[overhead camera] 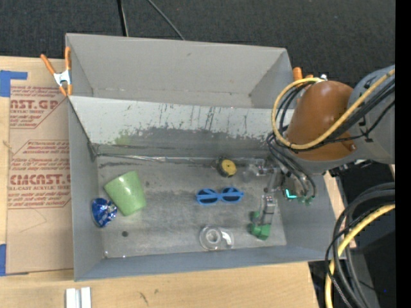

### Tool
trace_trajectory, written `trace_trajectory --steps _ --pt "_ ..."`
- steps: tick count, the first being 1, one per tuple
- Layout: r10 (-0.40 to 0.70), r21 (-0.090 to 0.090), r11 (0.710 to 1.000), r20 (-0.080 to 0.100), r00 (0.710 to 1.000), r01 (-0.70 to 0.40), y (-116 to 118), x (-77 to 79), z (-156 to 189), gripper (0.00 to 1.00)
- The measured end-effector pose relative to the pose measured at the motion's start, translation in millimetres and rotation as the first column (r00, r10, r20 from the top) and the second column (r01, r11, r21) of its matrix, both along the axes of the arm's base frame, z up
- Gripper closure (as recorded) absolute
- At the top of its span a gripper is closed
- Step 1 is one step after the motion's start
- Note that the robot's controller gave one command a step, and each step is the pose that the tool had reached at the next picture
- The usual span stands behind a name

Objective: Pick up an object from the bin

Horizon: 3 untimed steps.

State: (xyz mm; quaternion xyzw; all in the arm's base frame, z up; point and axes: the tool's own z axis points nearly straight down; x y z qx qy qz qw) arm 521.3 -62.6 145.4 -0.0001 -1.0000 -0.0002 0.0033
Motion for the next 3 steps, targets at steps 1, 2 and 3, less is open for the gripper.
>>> trace_trajectory --steps 1,2,3 --pt "0.002 0.002 1.000 0.002 1.000 -0.002 50 14.8 -80 0.00" --pt "-0.002 0.000 1.000 0.008 1.000 0.002 47 16.4 -75 1.00" --pt "0.062 -0.001 0.998 0.018 0.998 -0.061 64 59.0 57 1.00"
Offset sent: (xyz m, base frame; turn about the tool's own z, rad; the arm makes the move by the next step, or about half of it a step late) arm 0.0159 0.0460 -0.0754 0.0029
